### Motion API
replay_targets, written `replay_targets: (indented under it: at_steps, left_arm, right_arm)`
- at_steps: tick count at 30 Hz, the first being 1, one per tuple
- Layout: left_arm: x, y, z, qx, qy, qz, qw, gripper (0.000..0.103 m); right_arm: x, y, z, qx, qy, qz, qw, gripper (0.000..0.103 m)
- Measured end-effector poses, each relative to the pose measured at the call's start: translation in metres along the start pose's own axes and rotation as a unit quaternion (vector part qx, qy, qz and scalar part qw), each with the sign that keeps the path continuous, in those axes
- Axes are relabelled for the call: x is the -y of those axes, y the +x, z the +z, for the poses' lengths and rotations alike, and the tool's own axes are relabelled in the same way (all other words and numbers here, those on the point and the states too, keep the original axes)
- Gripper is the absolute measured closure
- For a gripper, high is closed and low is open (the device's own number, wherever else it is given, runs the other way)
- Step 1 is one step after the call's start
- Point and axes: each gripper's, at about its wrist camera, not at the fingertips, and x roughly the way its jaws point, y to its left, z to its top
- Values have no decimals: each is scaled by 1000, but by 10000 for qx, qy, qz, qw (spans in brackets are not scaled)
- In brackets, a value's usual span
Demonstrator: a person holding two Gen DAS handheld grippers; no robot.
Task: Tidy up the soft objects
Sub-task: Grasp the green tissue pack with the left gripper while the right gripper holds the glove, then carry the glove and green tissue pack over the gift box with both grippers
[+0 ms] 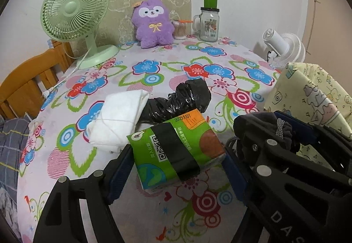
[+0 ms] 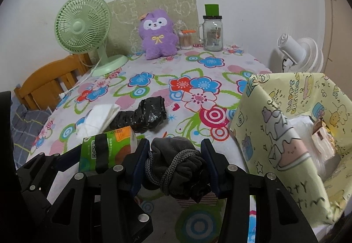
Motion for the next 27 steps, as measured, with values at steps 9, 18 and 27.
replay_targets:
  at_steps: [9, 18, 27]
  left_arm:
    - [1, -27, -5, 218, -41, 43, 9997, 22]
    - [2, -54, -9, 449, -84, 74, 9989, 22]
    - [4, -81, -7, 698, -121, 108, 9974, 22]
  right_arm:
    - [-6, -27, -1, 209, -70, 31, 9998, 51]
    - [-12, -55, -1, 409, -167, 55, 9990, 51]
    - [-16, -84, 4, 667, -263, 86, 9974, 51]
